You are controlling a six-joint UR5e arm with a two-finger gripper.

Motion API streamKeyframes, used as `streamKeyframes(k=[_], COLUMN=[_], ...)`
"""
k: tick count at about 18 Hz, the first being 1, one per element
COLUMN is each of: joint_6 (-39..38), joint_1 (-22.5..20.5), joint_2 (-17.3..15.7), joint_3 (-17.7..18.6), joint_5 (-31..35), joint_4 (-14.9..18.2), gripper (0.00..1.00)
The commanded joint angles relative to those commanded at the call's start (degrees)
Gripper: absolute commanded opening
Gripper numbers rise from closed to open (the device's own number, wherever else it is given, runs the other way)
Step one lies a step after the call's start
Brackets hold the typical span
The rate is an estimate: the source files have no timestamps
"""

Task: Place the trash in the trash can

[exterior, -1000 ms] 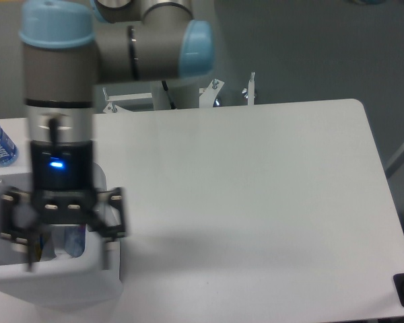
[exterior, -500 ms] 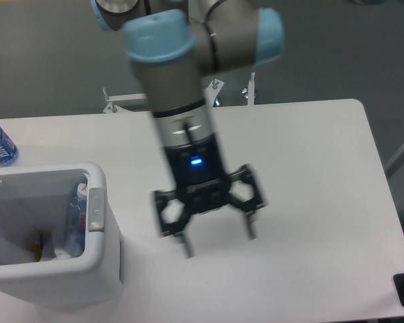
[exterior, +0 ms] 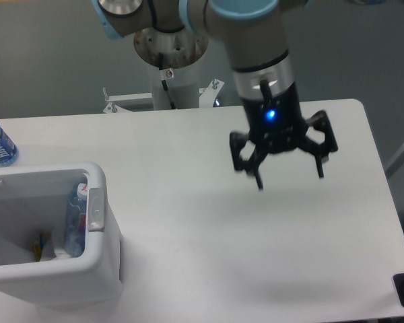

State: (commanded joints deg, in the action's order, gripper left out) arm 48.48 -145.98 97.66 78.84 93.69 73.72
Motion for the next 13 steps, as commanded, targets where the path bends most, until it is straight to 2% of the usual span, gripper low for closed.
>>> streamKeyframes(k=[3, 6, 13], joint_6=[8.8, 15.0, 15.6], joint_1=[-3.3, -5.6, -8.4], joint_2=[-2.6, -5.0, -5.5], joint_3=[0.9, 2.7, 3.3], joint_5=[0.0, -0.1, -0.5], joint_4=[3.8, 4.2, 3.4], gripper=[1.00, 1.00, 1.00])
